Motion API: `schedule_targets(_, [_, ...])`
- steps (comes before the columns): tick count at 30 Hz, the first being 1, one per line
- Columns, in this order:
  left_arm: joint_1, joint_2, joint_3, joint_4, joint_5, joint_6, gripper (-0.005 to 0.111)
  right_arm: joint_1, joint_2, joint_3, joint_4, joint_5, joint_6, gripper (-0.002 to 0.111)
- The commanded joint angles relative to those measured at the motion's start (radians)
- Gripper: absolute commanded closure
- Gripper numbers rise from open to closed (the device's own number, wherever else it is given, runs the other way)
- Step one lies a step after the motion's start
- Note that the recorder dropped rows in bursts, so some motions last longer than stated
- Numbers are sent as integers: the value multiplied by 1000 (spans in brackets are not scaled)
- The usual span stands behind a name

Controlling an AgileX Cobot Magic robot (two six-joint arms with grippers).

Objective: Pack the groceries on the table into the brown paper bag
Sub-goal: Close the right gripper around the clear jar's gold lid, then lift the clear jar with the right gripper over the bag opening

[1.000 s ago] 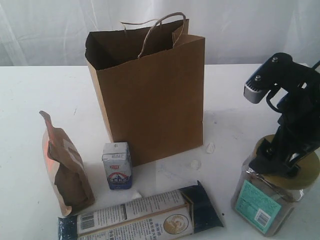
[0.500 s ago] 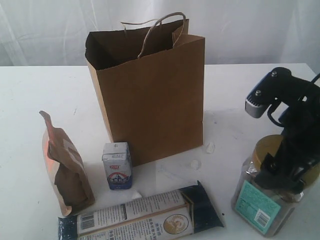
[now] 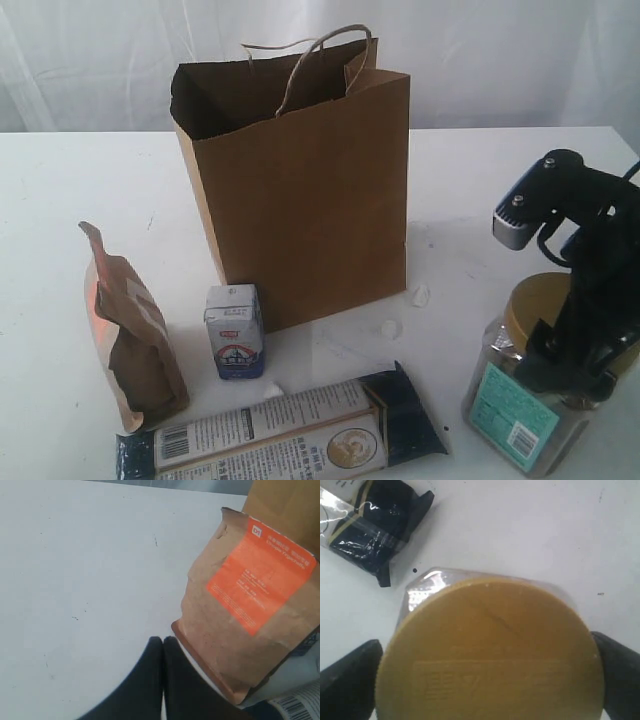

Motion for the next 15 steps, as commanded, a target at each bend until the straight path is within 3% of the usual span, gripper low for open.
schedule_targets(1, [-6,-3,6,-11,-3,-8,107,0,-5,5,8,26,-13,4])
schedule_targets(9, [-6,-3,6,-11,-3,-8,107,2,-17,5,8,-7,8,6])
schedule_targets(12, [-6,-3,6,-11,-3,-8,107,2,-46,5,8,-34,39,15])
schedule_targets(15, [-6,-3,6,-11,-3,-8,107,2,-71,5,8,-30,57,33])
